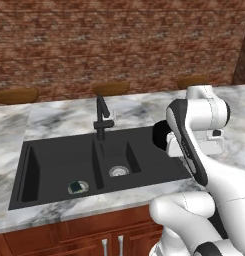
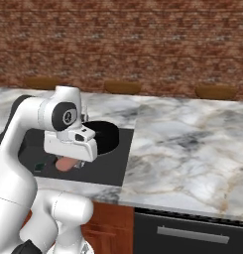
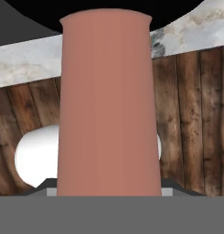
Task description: Pick the saucepan and bowl and place them in the sink. Then turn on the water.
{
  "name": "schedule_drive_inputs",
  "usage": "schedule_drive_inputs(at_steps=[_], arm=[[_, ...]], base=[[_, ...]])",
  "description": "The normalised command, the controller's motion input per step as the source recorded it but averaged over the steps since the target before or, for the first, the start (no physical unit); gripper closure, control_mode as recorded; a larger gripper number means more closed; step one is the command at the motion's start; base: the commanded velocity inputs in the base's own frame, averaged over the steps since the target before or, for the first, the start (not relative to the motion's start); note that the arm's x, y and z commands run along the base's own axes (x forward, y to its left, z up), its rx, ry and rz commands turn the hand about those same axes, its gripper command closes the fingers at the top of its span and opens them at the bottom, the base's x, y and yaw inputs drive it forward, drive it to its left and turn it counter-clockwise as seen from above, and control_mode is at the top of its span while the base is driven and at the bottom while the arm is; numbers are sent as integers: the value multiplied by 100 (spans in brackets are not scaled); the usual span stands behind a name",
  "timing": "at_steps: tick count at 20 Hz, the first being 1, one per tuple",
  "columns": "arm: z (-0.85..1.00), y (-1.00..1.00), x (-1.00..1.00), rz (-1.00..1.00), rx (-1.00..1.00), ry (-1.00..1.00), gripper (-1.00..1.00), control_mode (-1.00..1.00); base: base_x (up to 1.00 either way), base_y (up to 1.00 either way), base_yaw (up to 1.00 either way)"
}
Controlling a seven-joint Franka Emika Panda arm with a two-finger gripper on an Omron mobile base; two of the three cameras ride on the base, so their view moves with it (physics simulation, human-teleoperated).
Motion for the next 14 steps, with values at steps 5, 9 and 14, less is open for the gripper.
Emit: schedule_drive_inputs(at_steps=[5,9,14], arm=[[0,0,0,0,0,0,100,100],[0,0,0,0,0,0,100,100],[0,0,0,0,0,0,100,100]], base=[[42,0,0],[13,10,0],[0,74,0]])
